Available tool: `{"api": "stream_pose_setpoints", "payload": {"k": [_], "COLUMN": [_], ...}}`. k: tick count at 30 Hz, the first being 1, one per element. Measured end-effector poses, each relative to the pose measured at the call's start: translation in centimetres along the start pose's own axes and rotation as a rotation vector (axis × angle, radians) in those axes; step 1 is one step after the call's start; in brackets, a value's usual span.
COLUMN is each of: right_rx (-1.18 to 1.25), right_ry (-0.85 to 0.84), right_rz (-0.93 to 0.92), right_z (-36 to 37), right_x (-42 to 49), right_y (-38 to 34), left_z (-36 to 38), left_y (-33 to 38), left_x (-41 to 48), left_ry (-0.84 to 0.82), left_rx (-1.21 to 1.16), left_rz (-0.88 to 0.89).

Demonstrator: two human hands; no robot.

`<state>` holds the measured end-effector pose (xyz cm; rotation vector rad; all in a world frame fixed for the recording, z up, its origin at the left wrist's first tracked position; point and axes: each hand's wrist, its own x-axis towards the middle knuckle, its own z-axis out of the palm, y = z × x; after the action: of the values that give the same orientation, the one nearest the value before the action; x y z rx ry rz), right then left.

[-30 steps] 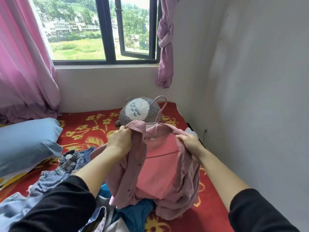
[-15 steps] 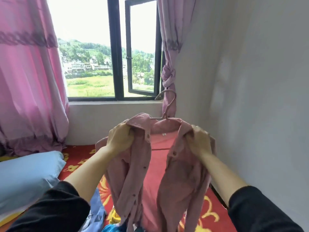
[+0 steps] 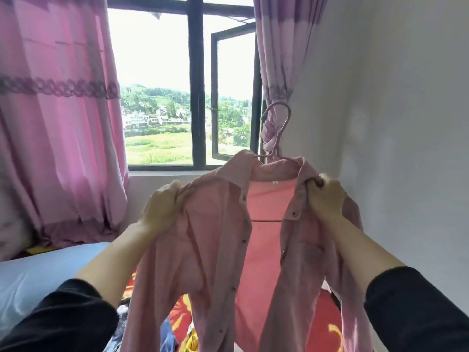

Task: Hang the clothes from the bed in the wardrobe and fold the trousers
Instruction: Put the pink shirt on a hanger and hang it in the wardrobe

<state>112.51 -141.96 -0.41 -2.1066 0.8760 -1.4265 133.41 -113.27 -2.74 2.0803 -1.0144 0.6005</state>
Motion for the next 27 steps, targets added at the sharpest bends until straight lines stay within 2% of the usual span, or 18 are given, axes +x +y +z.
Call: {"api": "stream_pose_setpoints", "payload": {"k": [3, 5, 7, 8, 10, 11, 13, 19, 23, 27], "right_rx": [0.033, 0.079, 0.153, 0.183, 0.231, 0.259, 0.310, 0.484, 0.525, 0.586], "right_ry": [-0.014, -0.036, -0.074, -0.101, -0.163, -0.191, -0.231, -0.364, -0.425, -0.498], "right_rz": [-0.017, -0.033, -0.042, -0.042, -0.050, -0.058, -0.075, -0.072, -0.160, -0.231], "right_z": [-0.6, -0.8, -0.7, -0.5, 0.0, 0.2, 0.3, -0.2, -0.4, -0.7], "right_x": [-0.2, -0.6, -1.4, -1.8, -2.9, -3.5, -4.6, -8.3, -11.4, -15.1], "right_y": [-0.4, -0.1, 0.1, 0.0, -0.3, -0.7, -1.5, -5.8, -10.9, -16.8], "left_z": [-2.5, -4.5, -6.3, -7.2, -8.7, -9.3, -10.3, -16.1, -20.3, -24.1], "left_y": [0.2, 1.2, 2.6, 3.1, 3.3, 3.4, 3.6, 6.1, 8.9, 11.6], "left_x": [-1.5, -2.8, -4.6, -5.6, -8.1, -9.6, -12.7, -19.7, -23.9, -28.6], "left_ry": [0.008, -0.004, 0.033, 0.006, -0.222, -0.310, -0.329, 0.060, 0.260, 0.516], "left_rx": [-0.029, -0.148, -0.407, -0.626, -1.023, -1.070, -0.997, -0.739, -0.581, -0.502], "left_rz": [0.011, -0.037, -0.222, -0.392, -0.681, -0.728, -0.760, -0.760, -0.624, -0.601]}}
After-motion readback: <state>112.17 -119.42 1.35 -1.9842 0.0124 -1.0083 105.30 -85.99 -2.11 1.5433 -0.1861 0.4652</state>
